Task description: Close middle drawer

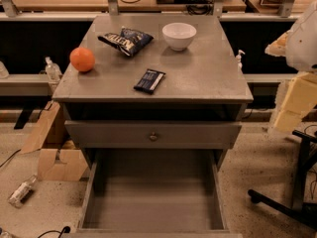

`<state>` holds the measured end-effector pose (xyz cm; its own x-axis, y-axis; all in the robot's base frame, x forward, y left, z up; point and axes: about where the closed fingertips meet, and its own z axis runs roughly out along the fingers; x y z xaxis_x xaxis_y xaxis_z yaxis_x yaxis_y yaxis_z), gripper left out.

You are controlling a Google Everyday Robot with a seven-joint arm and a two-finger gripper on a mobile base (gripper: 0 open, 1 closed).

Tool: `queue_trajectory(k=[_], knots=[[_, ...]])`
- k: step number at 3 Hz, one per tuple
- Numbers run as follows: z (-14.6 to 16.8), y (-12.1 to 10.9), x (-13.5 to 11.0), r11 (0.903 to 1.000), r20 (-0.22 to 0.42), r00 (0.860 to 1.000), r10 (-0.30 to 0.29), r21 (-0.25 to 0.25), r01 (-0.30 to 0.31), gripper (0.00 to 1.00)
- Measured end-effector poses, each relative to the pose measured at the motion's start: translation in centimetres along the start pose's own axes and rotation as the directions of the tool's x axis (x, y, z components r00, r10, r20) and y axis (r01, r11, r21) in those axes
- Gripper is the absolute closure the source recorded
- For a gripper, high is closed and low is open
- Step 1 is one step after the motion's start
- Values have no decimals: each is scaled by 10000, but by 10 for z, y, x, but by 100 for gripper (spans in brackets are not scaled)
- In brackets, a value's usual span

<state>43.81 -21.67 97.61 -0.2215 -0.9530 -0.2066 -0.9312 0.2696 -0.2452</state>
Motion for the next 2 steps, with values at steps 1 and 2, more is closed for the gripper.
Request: queue_trajectory(k=[1,2], knots=[[0,0,0,10000,0,10000,0,0,0,0],[17,16,7,9996,201,9995,253,-87,-251,0]])
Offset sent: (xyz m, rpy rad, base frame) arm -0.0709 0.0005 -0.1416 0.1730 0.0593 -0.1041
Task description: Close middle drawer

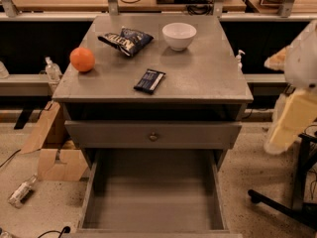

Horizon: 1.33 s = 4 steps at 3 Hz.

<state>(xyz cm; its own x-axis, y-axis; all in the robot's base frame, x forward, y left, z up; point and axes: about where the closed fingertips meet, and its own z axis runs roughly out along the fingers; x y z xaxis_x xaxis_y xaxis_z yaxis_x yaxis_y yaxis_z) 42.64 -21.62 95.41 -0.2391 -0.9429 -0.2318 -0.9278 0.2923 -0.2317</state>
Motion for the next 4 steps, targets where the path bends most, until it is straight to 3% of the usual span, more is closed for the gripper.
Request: queue_trajectory(k=[1,2,3,4], knots=[[17,41,7,9971,821,9942,700,247,-722,0],[58,83,27,9909,1713,9773,1244,293,-1313,0],[149,138,76,9772,1649,9634,2111,-120,-2121,0],[150,138,76,9772,1660,9633,2111,-114,-2122,0]])
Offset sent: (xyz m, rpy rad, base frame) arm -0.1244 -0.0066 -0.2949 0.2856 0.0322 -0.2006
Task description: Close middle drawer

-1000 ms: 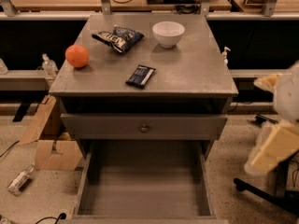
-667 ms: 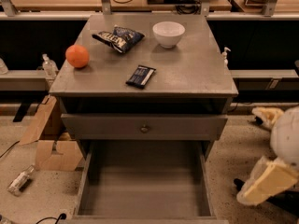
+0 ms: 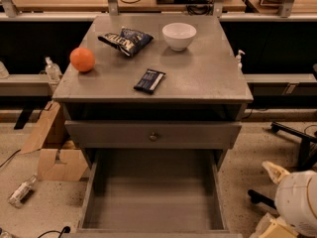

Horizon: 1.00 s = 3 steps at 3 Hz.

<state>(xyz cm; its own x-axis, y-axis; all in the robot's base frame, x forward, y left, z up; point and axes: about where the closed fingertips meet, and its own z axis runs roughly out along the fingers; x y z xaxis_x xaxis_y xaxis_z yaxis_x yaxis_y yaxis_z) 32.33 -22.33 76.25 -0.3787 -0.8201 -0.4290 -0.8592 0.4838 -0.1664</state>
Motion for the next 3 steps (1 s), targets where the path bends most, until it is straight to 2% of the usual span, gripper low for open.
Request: queue_trajectory(k=[1,2,3], knots=[[47,18,27,9992,45,9994,340,-189,-339,0],[127,57,75,9940,300,9968,741,-832,-714,0],[195,75,108,9916,397,9962,780,-1065,-734,19]])
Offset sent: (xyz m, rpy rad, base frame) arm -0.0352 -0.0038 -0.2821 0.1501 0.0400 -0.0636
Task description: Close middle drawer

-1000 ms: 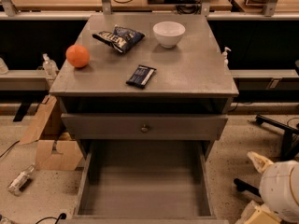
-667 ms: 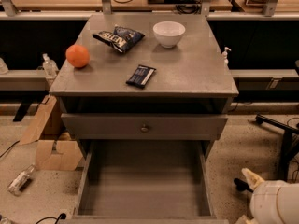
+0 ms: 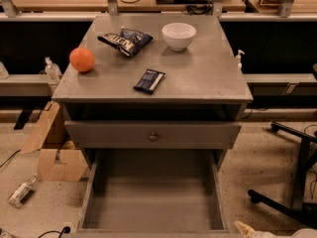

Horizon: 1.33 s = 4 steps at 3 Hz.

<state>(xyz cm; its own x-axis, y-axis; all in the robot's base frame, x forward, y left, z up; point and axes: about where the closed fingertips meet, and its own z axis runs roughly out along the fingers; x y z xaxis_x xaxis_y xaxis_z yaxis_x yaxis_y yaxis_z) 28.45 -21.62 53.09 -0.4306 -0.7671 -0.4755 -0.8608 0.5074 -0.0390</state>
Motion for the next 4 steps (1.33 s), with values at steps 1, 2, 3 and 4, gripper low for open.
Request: queue_trajectory(k=[1,2,3,4], knots=[[78,18,35,9989,297,9993,241,-411,-229,57],[107,25,46,9971,315,9990,317,-698,-294,80],[111,27,47,9964,329,9989,348,-779,-322,100],[111,27,47,9964,329,9989,348,-780,-321,100]])
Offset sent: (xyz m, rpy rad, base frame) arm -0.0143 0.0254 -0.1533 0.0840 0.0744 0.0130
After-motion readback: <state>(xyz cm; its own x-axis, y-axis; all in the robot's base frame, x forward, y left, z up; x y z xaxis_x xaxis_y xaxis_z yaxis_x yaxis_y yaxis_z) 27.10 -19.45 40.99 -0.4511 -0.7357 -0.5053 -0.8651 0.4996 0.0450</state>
